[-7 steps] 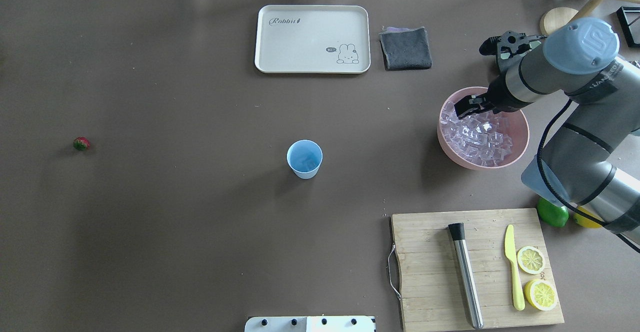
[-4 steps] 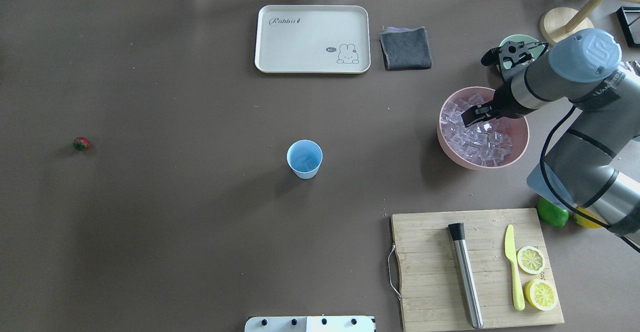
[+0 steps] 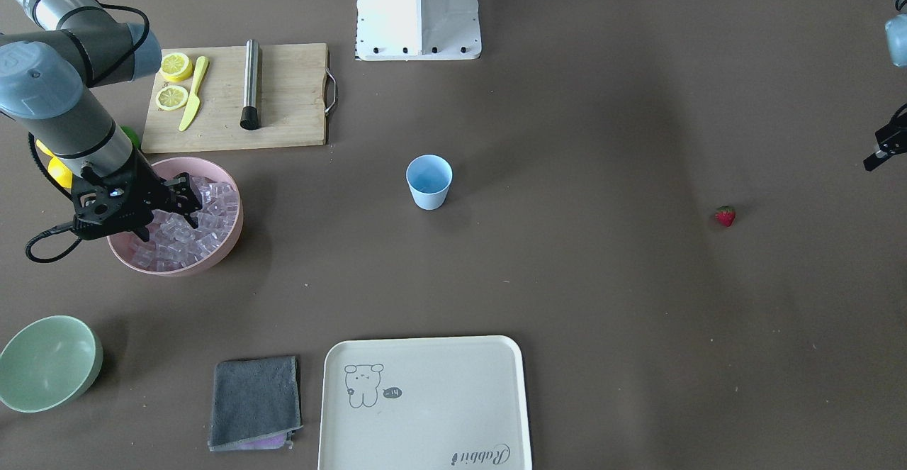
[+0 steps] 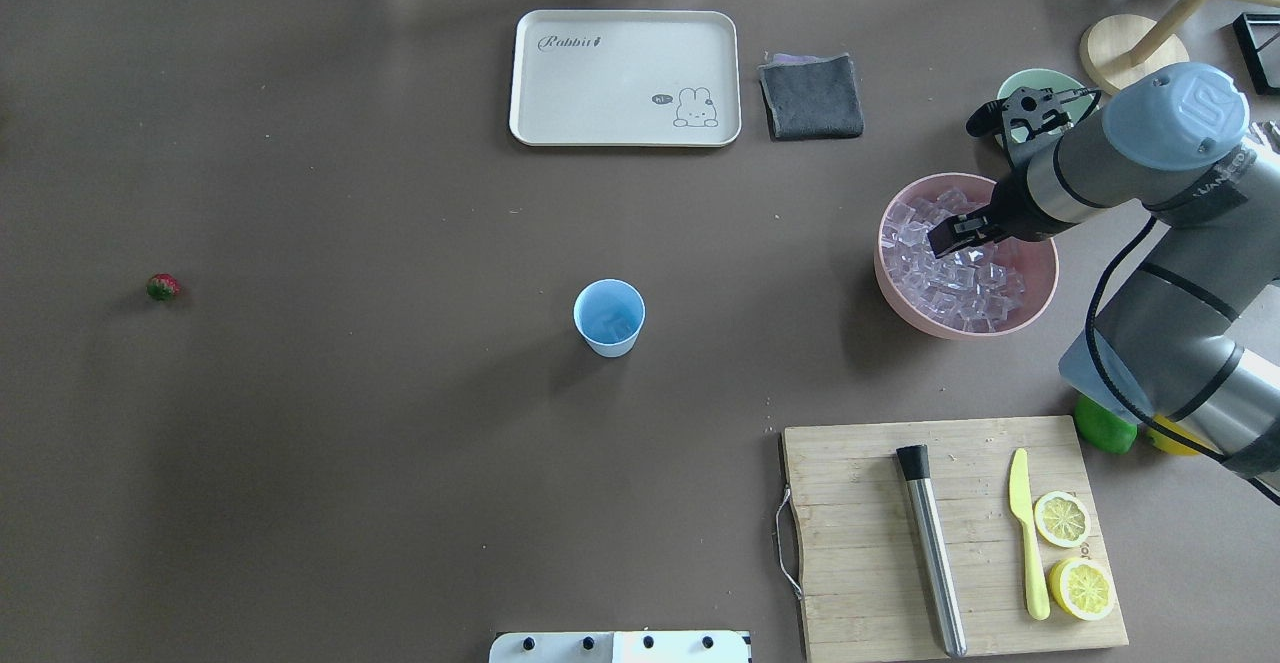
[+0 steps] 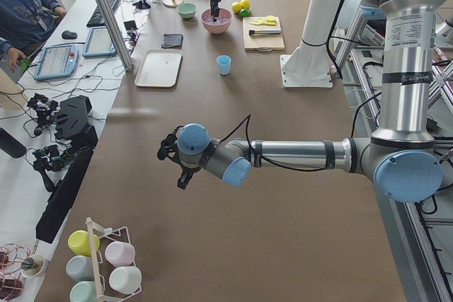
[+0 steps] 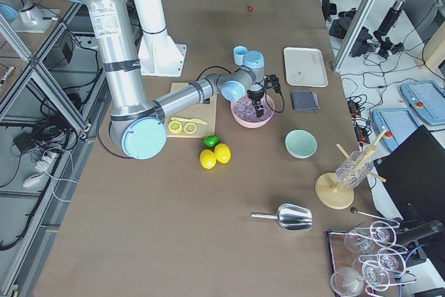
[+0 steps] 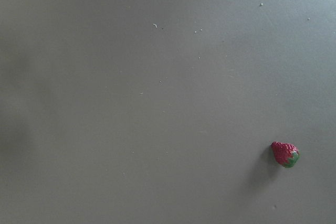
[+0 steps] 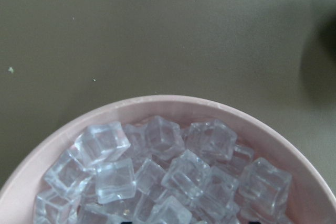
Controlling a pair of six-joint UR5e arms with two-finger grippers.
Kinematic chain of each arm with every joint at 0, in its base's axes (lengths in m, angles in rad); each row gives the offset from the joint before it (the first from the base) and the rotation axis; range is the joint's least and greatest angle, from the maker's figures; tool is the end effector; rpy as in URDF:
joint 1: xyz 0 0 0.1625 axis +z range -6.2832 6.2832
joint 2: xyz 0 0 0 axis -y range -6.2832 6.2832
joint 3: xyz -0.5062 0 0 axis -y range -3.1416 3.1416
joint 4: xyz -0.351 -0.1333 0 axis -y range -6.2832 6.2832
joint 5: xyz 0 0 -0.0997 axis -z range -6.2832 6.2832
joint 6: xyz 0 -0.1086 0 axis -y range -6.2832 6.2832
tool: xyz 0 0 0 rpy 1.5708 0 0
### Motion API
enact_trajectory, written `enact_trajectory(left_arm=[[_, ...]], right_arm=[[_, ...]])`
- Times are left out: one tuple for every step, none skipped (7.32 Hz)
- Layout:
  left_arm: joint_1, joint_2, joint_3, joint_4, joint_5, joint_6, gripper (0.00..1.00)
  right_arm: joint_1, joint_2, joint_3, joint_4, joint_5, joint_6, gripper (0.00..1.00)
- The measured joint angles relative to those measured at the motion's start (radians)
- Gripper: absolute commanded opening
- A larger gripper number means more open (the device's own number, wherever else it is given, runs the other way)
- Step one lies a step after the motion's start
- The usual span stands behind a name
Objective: Put ice and strawberries in cup
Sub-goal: 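Lower the right gripper into the bowl and grasp another ice cube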
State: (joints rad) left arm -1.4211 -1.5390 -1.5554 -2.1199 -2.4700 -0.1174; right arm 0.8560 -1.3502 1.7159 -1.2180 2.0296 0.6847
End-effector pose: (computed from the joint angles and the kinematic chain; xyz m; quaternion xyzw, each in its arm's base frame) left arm 0.0200 -0.4565 0.6963 0.1656 0.4470 0.1220 0.8706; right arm -0.3143 -0.4921 0.5386 0.1248 -0.3833 -0.0937 0.9103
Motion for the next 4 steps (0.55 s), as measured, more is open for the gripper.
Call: enact_trajectory(left_arm=[[0.000, 0.000, 0.000, 0.000, 0.000, 0.000, 0.98], [0.001, 0.000, 0.000, 0.000, 0.000, -0.001, 0.98], [0.001, 0.000, 0.000, 0.000, 0.000, -0.001, 0.98], [0.001, 0.000, 0.000, 0.000, 0.000, -0.001, 0.98]], right_arm=[[-0.003, 0.000, -0.001, 0.000, 0.000, 0.000, 0.78], [-0.007, 0.000, -0.003, 0.000, -0.001, 0.000, 0.75], [-0.011, 0.000, -0.003, 0.000, -0.001, 0.001, 0.67], [-0.014, 0.000, -0.004, 0.000, -0.002, 0.001, 0.57]])
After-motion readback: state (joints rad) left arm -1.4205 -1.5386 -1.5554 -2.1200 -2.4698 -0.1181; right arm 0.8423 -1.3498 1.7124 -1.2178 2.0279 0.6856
